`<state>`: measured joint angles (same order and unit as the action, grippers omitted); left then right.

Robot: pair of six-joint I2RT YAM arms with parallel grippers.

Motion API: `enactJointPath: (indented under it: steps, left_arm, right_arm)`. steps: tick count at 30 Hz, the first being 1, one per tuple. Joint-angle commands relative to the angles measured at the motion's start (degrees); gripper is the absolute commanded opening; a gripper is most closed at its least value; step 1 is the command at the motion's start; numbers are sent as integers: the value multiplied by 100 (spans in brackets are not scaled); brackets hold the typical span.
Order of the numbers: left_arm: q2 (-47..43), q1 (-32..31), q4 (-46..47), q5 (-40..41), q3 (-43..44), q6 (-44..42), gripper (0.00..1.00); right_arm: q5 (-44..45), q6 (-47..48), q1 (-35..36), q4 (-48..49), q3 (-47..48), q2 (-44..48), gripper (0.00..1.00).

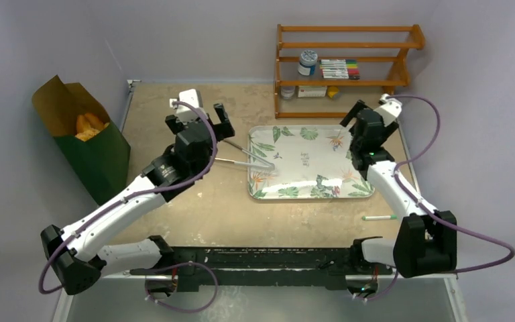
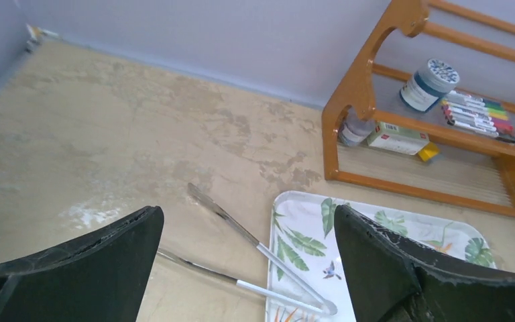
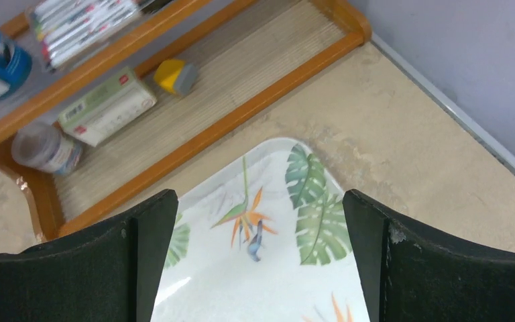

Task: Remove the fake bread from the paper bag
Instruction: Adjust the paper bag at the center of the board.

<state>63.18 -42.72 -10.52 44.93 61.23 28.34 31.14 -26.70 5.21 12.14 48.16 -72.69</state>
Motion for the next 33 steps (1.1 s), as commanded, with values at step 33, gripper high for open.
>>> enactJointPath:
  steps: [33]
  left_arm:
    - [2082,387,-5712,3943,7245,278,93]
  right_arm:
    - [-1448,1866,2693,-584,2654,-2379,100]
